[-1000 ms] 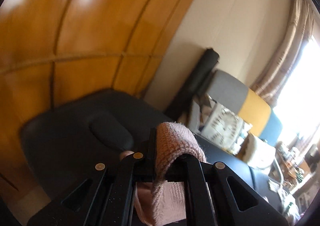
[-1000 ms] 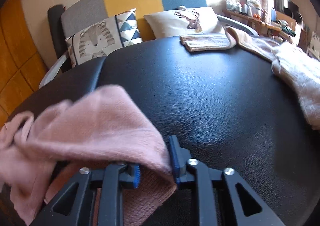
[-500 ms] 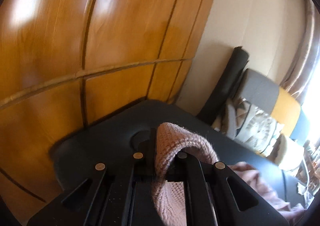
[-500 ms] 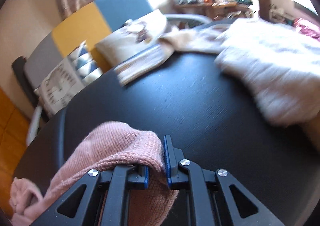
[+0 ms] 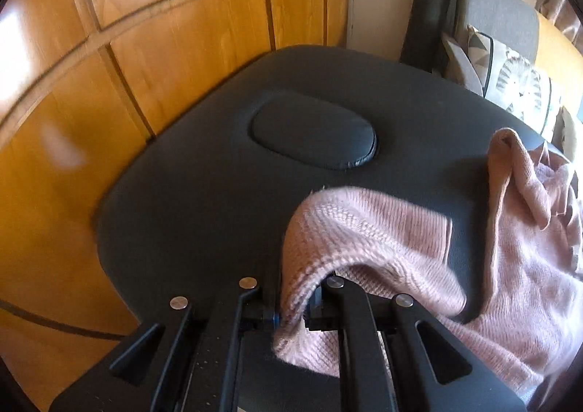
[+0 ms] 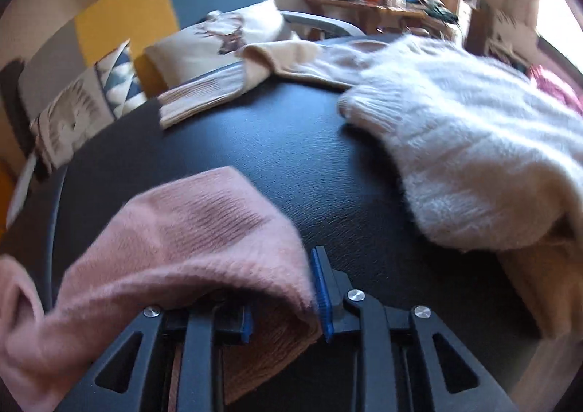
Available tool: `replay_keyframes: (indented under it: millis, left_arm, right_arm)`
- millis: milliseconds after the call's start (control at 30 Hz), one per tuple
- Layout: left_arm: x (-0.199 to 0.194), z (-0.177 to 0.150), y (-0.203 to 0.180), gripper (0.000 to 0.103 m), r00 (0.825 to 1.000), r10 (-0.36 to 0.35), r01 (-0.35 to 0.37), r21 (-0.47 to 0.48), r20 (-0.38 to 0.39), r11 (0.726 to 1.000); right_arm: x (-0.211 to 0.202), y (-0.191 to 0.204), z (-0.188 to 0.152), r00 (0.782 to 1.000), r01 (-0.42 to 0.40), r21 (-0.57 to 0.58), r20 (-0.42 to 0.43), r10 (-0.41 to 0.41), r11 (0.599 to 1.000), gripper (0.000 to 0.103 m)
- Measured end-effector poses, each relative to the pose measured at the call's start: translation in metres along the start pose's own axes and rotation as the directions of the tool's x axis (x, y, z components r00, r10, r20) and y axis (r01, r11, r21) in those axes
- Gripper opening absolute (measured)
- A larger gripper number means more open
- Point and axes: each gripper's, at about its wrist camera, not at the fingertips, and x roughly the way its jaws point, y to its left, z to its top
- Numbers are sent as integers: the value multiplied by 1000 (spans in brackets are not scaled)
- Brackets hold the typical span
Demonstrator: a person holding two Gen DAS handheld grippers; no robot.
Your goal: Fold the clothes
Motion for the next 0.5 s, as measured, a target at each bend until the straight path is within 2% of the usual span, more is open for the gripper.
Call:
replay_keyframes:
  millis: [67,167,233,400,500]
  left_arm:
    - [-3,-7,15,17,1000,-16,15,-64,-9,998]
    - [-7,-18,50,22,998,-57,53,-184,-21,982]
    - [-10,-28,74,24,996,-90,79,-262,-27,962]
    - [-19,-57,114,35,988,-152,135,-390,-12,911]
    - [-23,-68,133,36,974,-225,206,-472,18,857]
  right_arm:
    - [-14,6,-4,1000,5,-46,29,-4,999,27]
    - [-38,12,-11,997,12,-92,82,-4,996,27]
    - [-54,12,-15,993,9,-98,117,2,995,27]
    - [-85,16,-23,982,-76,-91,165,91,993,27]
    - [-97,24,-29,973,-141,-92,170,155,986,27]
